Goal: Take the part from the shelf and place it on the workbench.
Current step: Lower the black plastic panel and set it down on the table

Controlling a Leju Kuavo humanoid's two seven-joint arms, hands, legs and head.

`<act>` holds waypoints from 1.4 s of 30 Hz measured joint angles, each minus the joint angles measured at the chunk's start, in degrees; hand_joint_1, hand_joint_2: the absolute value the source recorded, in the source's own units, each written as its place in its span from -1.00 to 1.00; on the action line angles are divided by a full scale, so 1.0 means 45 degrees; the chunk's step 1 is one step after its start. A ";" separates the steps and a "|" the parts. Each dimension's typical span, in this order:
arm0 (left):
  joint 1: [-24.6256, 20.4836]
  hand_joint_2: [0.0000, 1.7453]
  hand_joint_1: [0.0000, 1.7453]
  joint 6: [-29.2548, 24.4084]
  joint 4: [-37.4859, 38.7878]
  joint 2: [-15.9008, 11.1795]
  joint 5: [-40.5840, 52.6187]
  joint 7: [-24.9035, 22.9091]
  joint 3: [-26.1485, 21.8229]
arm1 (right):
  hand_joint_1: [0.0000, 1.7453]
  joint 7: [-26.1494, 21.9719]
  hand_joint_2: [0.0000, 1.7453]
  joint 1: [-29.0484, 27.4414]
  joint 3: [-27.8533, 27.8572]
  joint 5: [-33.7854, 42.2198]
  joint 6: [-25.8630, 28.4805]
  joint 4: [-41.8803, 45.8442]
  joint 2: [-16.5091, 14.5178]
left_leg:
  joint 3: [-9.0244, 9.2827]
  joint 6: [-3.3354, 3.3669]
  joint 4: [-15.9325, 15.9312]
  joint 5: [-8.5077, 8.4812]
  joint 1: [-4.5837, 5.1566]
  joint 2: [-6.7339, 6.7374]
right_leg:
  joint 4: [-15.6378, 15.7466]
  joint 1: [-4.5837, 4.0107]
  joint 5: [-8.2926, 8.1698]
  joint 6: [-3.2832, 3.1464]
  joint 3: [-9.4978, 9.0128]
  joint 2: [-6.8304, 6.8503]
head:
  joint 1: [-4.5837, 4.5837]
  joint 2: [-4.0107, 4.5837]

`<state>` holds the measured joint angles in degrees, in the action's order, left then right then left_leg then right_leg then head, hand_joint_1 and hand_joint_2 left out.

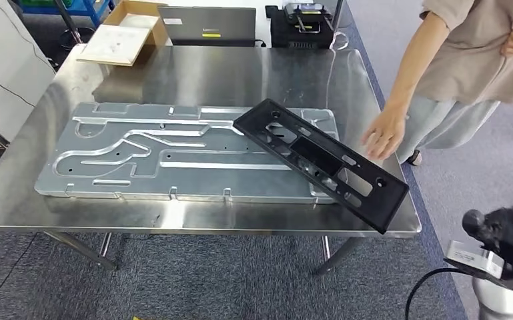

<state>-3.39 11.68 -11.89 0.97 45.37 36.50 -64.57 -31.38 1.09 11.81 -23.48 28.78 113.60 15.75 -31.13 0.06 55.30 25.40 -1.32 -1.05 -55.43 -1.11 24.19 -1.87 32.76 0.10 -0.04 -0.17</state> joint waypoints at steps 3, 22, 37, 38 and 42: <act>0.0070 -1.00 -1.00 -0.0047 0.0000 -0.0007 -0.0091 0.0050 -0.0175 | -1.00 -0.0576 -1.00 -0.2147 0.1049 0.0206 -0.0089 0.0936 -0.0502 | -0.0067 -0.0140 0.0443 0.0587 0.0026 0.0061 | 0.0362 0.0080 -0.0173 -0.0095 -0.0173 0.0130 | -0.0002 0.0000; 0.0091 -1.00 -1.00 -0.0181 -0.0010 0.0056 -0.0174 0.0123 -0.0647 | -1.00 -0.1923 -1.00 -0.4998 0.5369 -0.0460 -0.2777 0.1496 -0.5005 | 0.0869 0.0397 -0.0307 0.0486 0.0046 0.0367 | -0.3482 0.0268 0.1970 0.0585 0.1468 -0.0088 | 0.0027 0.0000; 0.0103 -1.00 -1.00 -0.0649 -0.0010 0.0355 -0.0426 0.0035 -0.1294 | -1.00 -0.1795 -1.00 -0.2826 0.8937 -0.6920 -0.4077 -0.7667 -0.6311 | -0.0918 -0.0182 0.2775 0.2096 0.0005 0.0309 | 0.0870 0.0103 0.0217 -0.0253 -0.1070 0.0123 | 0.0011 0.0000; 0.0130 -1.00 -1.00 -0.0666 -0.0010 0.0359 -0.0422 0.0028 -0.1323 | -1.00 -0.1812 -1.00 -0.2722 0.9220 -0.7079 -0.3955 -0.8533 -0.6306 | -0.1028 -0.0206 0.3300 0.2222 0.0014 0.0308 | 0.0799 0.0090 0.0180 -0.0231 -0.0938 0.0157 | 0.0010 0.0000; 0.0170 -1.00 -1.00 -0.0686 -0.0012 0.0375 -0.0405 0.0012 -0.1468 | -1.00 -0.1494 -1.00 -0.2183 0.9982 -0.7728 -0.3739 -1.1057 -0.6230 | 0.0706 -0.0322 0.1111 0.1027 -0.0002 0.0309 | 0.0541 0.0097 0.0027 -0.0097 -0.0536 0.0133 | 0.0007 0.0000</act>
<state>-2.62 8.59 -11.94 2.66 43.54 36.55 -71.18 -38.10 -8.74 56.73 -58.25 11.96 63.85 -12.29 -27.96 -1.39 60.30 30.02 -1.33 0.34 -53.00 -0.68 24.31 -2.31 30.35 0.70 -0.01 -0.17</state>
